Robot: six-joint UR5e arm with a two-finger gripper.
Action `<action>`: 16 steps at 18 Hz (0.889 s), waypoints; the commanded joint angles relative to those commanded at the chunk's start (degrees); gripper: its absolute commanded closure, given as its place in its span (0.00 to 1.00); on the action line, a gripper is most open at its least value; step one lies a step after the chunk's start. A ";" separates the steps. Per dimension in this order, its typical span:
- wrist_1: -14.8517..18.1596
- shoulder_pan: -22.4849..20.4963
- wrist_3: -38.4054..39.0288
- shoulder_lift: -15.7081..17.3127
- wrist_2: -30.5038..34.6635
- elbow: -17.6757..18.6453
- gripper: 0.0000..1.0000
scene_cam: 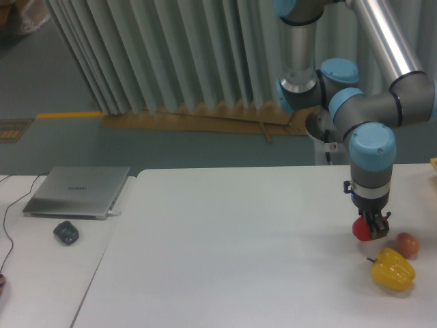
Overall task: Place the red pepper on the table
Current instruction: 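Lower the held red pepper down onto the table surface, then open the gripper to release the red pepper on the table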
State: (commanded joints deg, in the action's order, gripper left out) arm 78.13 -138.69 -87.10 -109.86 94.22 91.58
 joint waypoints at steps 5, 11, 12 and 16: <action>-0.35 0.00 0.18 -0.27 0.09 0.62 0.51; -0.53 0.00 0.00 0.17 1.05 0.97 0.05; -0.53 0.00 0.09 0.17 1.14 0.97 0.00; -0.97 0.00 0.09 0.18 1.41 1.06 0.00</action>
State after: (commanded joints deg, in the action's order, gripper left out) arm 77.17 -138.69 -87.01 -109.69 95.62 92.64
